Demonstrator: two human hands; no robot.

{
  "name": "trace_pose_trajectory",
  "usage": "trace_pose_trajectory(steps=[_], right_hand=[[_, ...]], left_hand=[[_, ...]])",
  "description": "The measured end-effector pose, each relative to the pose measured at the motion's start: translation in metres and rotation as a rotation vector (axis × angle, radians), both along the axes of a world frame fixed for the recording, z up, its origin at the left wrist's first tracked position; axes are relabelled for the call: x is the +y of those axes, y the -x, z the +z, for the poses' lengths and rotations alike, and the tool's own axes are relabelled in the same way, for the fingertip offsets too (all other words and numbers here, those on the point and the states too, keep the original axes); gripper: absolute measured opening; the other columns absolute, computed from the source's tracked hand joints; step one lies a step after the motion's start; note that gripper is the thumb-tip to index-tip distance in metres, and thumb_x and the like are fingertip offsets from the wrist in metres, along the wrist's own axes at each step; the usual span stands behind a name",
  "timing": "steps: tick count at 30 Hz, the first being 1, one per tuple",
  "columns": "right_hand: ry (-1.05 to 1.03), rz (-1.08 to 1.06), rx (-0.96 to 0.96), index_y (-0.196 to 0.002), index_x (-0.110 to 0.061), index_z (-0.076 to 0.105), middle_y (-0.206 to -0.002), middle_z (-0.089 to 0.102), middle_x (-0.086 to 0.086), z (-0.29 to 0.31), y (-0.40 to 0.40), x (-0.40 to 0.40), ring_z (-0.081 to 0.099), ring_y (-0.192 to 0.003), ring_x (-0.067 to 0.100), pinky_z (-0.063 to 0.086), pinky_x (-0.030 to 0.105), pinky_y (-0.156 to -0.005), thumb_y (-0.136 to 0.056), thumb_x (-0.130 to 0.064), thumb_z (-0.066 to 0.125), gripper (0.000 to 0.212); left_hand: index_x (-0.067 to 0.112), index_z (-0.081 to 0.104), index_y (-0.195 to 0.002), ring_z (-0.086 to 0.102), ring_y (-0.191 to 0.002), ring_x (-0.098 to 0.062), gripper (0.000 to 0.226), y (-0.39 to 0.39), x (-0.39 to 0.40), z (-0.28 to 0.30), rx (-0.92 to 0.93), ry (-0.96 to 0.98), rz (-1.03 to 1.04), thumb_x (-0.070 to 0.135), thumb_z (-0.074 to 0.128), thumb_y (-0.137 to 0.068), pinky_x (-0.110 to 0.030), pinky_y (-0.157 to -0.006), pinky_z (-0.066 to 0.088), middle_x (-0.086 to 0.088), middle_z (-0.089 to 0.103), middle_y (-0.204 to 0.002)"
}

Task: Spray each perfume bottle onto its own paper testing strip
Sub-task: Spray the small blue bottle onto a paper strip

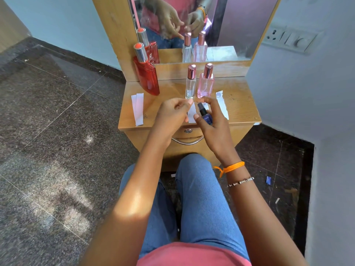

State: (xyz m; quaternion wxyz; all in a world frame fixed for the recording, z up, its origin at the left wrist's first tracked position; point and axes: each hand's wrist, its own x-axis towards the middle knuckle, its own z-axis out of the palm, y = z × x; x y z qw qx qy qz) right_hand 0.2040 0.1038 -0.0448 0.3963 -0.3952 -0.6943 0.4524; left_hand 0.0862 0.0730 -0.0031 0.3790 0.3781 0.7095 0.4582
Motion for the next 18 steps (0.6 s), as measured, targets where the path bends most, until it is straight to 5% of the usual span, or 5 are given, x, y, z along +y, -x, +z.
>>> trace_pose_trajectory(steps=[3,6,10,14,18], right_hand=[[0.188,-0.066,0.105,-0.120,-0.024,0.043,-0.073,0.045,0.000,0.001,-0.005,0.009,0.038,-0.060,0.010,0.035,0.025,-0.058,-0.087,-0.008,0.050,0.037],[0.331,-0.092,0.172,-0.126,-0.021,0.032,-0.080,0.044,-0.004,0.003,-0.015,0.025,0.042,-0.068,0.011,0.038,0.023,-0.060,-0.088,0.001,0.042,0.046],[0.234,-0.097,0.129,-0.124,-0.011,0.031,-0.101,0.057,0.002,0.010,-0.033,0.046,0.053,-0.088,0.003,0.042,0.003,-0.074,-0.093,0.001,0.045,0.036],[0.119,-0.156,0.106,-0.110,-0.010,0.045,-0.095,0.065,0.001,0.014,-0.044,0.072,0.062,-0.088,0.006,0.048,0.018,-0.079,-0.087,0.004,0.057,0.030],[0.003,-0.267,0.021,-0.102,-0.013,0.053,-0.097,0.061,0.002,0.011,-0.043,0.097,0.061,-0.085,0.014,0.053,0.029,-0.080,-0.075,-0.001,0.070,0.034]], left_hand=[[0.022,0.066,-0.106,0.061,-0.075,-0.012,0.021,-0.005,0.004,-0.011,0.278,-0.014,-0.031,0.030,0.051,-0.093,-0.025,-0.068,0.044,0.004,0.061,-0.076],[0.024,0.068,-0.104,0.059,-0.088,-0.020,0.020,-0.021,0.007,-0.017,0.492,-0.041,-0.096,0.023,0.052,-0.092,-0.026,-0.067,0.042,0.001,0.064,-0.089],[0.023,0.063,-0.115,0.044,-0.112,-0.026,0.026,-0.041,0.016,-0.027,0.776,-0.122,-0.182,0.019,0.050,-0.093,-0.036,-0.090,0.037,0.002,0.060,-0.119],[0.024,0.043,-0.137,0.019,-0.140,-0.026,0.041,-0.052,0.024,-0.036,0.907,-0.085,-0.351,0.021,0.043,-0.096,-0.042,-0.109,0.022,0.007,0.036,-0.149],[0.024,0.032,-0.144,-0.001,-0.146,-0.030,0.044,-0.050,0.029,-0.047,0.989,-0.007,-0.471,0.028,0.035,-0.100,-0.051,-0.117,0.006,0.009,0.025,-0.155]])
